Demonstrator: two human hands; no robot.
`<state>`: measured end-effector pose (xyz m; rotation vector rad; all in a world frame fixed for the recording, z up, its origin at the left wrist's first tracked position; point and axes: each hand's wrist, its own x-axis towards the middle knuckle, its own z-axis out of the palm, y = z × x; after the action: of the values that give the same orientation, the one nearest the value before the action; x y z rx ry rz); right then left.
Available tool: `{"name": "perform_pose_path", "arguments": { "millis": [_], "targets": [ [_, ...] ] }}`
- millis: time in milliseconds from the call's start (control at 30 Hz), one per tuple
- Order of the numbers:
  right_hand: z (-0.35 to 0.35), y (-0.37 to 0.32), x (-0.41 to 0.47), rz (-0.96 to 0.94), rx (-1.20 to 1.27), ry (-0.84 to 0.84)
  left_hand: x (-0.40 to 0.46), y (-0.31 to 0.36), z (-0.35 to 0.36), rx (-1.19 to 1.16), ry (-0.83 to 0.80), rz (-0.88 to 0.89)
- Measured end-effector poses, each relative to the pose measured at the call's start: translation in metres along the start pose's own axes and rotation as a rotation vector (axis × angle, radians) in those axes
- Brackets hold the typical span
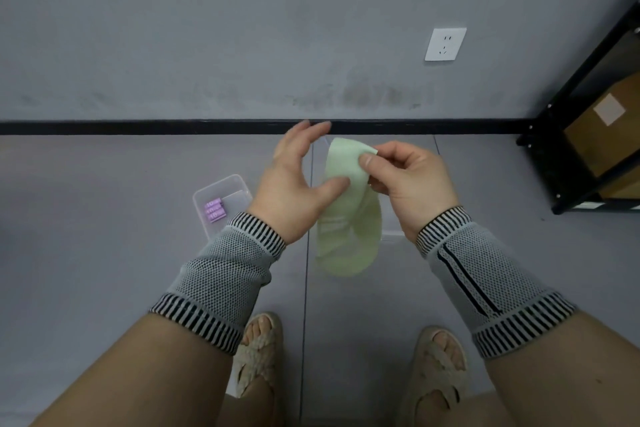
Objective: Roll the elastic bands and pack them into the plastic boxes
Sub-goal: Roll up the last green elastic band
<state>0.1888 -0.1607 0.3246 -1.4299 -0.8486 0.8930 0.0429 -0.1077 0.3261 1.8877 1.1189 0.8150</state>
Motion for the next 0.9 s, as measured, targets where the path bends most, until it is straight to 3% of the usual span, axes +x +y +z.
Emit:
{"name": "perform_pose_path", "arguments": {
  "millis": [167, 433, 567, 667, 767, 900],
  "targets": [
    [-0.007, -0.002, 0.002, 0.049, 0.086, -0.08, 0.001, 0.002, 0.005, -0.135, -0.025, 0.021],
    [-0.005, 0.003, 0.0, 0.141, 0.092, -0.168, 0.005, 0.011, 0.003, -0.672, 0.077, -0.327],
    [-0.001, 0.002, -0.001, 0.054, 0.018, -0.144, 0.007, 0.01, 0.002, -0.787, 0.119, -0.39],
    [0.0, 0.002, 0.001, 0.024, 0.046, -0.04, 0.004, 0.009, 0.005, -0.662, 0.027, -0.397],
    [-0.003, 0.002, 0.005, 0.055, 0.107, 0.071, -0.002, 0.005, 0.011, -0.266, -0.158, -0.287],
    [-0.007, 0.004, 0.007, 0.102, 0.111, 0.147, -0.004, 0.007, 0.018, -0.168, -0.085, -0.154]
  ]
}}
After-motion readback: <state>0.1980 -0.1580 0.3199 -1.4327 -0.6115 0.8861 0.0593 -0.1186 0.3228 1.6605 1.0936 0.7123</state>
